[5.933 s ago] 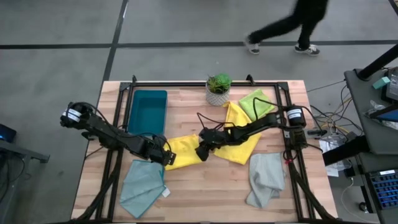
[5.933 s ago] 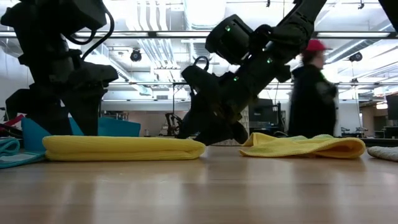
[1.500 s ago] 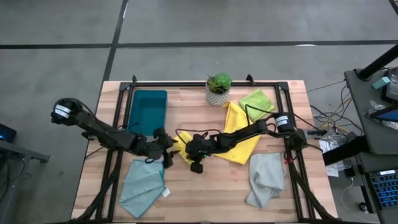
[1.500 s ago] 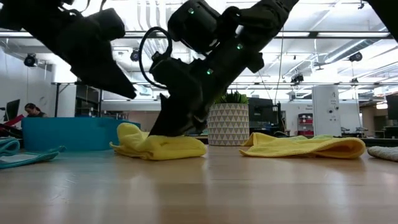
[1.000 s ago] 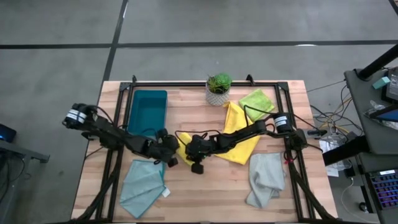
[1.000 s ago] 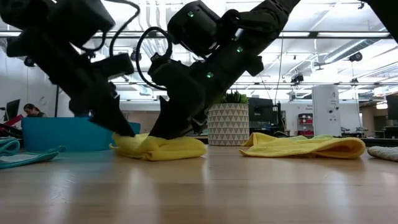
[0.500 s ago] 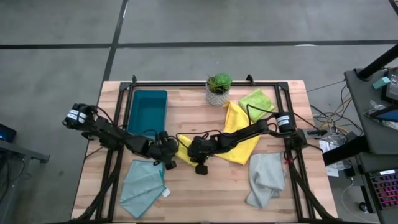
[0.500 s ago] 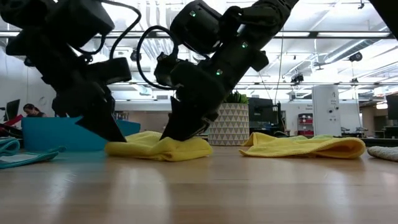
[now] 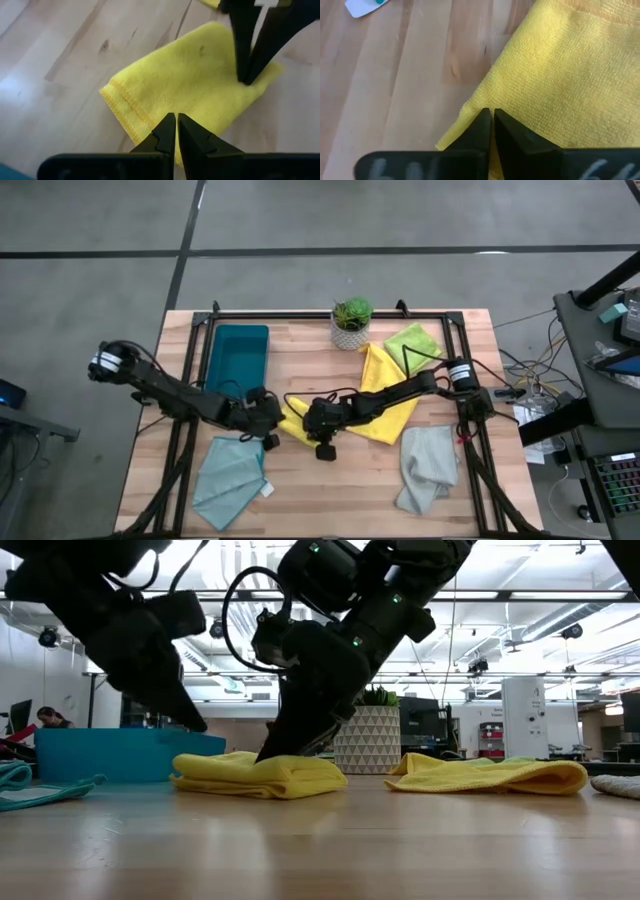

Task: Fold microfiber towels
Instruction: Fold the left yellow towel

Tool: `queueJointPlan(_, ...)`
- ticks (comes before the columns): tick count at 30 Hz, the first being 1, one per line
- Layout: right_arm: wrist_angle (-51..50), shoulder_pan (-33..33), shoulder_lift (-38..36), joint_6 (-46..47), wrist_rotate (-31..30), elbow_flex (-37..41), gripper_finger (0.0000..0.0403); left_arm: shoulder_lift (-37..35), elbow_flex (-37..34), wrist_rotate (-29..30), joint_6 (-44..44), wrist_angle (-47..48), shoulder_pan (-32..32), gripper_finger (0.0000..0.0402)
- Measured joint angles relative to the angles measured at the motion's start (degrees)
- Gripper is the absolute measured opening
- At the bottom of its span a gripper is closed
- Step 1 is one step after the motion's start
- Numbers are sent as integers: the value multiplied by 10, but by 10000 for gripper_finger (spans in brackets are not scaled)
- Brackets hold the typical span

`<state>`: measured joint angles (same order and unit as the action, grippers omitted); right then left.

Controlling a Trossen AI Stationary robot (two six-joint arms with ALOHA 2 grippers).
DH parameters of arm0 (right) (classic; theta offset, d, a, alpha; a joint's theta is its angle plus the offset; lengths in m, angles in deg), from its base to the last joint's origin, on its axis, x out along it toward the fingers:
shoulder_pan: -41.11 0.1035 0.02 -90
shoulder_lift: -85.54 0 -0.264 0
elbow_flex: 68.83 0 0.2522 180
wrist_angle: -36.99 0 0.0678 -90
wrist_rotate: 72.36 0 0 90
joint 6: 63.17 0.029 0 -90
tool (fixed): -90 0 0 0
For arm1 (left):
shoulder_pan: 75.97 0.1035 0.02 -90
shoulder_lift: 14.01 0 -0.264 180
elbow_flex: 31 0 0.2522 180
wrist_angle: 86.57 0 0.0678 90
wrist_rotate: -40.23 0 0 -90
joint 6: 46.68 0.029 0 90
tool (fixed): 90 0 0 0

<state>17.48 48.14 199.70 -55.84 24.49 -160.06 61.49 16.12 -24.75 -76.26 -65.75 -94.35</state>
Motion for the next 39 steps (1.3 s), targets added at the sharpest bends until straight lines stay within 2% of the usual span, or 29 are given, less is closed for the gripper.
queueJointPlan(10,-51,0,-51,-2,7,2,140,-21,3,0,4,-3,-1,5)
queueJointPlan(17,-51,0,-126,-13,7,68,194,-29,29,-8,47,-4,-1,20)
queueJointPlan(21,4,-1,-176,-25,7,140,207,-18,66,-27,77,-4,1,57)
queueJointPlan(27,177,-8,-233,-3,6,253,210,21,148,-152,96,41,25,158)
queueJointPlan(32,284,-8,-260,1,6,308,210,55,222,-160,162,142,37,229)
queueJointPlan(35,305,-8,-269,-5,6,327,210,80,262,-169,205,191,51,248)
queueJointPlan(39,309,-8,-272,-14,6,333,210,115,299,-208,263,225,71,250)
